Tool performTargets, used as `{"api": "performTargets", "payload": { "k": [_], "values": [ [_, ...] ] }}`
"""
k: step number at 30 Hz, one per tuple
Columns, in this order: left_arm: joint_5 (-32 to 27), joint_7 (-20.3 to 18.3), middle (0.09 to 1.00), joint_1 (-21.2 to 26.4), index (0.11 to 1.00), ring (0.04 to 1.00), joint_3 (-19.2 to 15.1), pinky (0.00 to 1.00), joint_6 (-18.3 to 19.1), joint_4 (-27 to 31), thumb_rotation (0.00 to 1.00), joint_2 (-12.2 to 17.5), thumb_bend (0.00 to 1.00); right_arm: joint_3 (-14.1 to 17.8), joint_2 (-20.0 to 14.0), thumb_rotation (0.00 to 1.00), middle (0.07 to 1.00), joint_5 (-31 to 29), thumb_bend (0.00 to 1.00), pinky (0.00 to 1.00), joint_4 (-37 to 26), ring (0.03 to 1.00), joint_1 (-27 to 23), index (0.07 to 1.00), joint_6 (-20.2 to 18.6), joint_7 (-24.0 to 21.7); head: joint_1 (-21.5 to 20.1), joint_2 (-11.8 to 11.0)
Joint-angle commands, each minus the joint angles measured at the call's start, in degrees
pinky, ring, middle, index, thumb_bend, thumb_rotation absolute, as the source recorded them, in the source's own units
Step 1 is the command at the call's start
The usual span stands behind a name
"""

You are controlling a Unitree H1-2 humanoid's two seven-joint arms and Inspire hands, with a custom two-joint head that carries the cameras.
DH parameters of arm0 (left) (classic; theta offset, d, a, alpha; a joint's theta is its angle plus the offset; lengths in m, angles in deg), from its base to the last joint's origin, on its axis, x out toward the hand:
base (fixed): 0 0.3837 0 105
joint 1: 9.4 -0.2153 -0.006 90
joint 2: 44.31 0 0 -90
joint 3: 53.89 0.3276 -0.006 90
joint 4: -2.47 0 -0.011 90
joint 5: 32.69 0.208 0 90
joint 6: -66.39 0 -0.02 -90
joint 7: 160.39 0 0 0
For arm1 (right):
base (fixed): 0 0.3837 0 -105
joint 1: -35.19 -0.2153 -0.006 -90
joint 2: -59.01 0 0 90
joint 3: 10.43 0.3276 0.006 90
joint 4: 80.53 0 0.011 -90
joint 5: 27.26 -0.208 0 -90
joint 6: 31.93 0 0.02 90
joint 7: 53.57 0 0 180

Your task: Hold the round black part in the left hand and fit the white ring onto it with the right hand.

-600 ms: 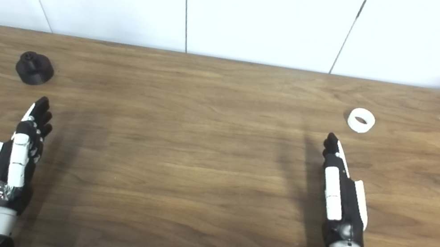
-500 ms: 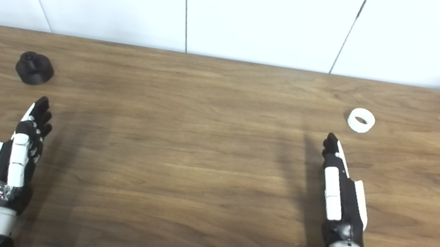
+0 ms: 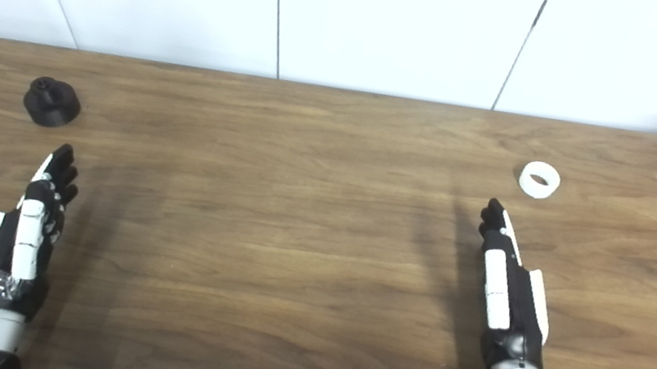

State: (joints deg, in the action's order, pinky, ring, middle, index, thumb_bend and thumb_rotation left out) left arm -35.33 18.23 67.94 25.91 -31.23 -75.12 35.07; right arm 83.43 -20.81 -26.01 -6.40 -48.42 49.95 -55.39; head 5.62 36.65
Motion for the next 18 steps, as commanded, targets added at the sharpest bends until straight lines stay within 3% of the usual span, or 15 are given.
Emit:
{"api": "performTargets", "payload": {
  "k": [1,9,18],
  "values": [
    [0.34,-0.23,1.0,-1.81,0.969,1.0,0.64,1.0,-2.88,0.13,0.97,0.31,0.44,0.49,-0.38,1.0,0.97,-1.01,0.54,1.0,-1.73,0.984,-0.08,0.961,1.9,-0.06,1.85,-0.95],
    [2.11,1.48,0.983,-2.31,0.934,0.997,1.76,1.0,-6.21,-2.54,0.87,-1.75,0.46,1.08,-1.6,1.0,0.978,-3.39,0.51,1.0,0.34,0.992,0.43,0.977,4.27,-1.53,9.19,-6.17],
    [4.31,1.78,0.997,-2.28,0.953,1.0,3.63,1.0,-7.28,-4.18,0.86,-2.21,0.47,2.04,-1.65,1.0,0.993,-5.57,0.49,1.0,0.24,1.0,-0.07,0.991,4.15,-2.04,12.79,-9.02]
  ]
}}
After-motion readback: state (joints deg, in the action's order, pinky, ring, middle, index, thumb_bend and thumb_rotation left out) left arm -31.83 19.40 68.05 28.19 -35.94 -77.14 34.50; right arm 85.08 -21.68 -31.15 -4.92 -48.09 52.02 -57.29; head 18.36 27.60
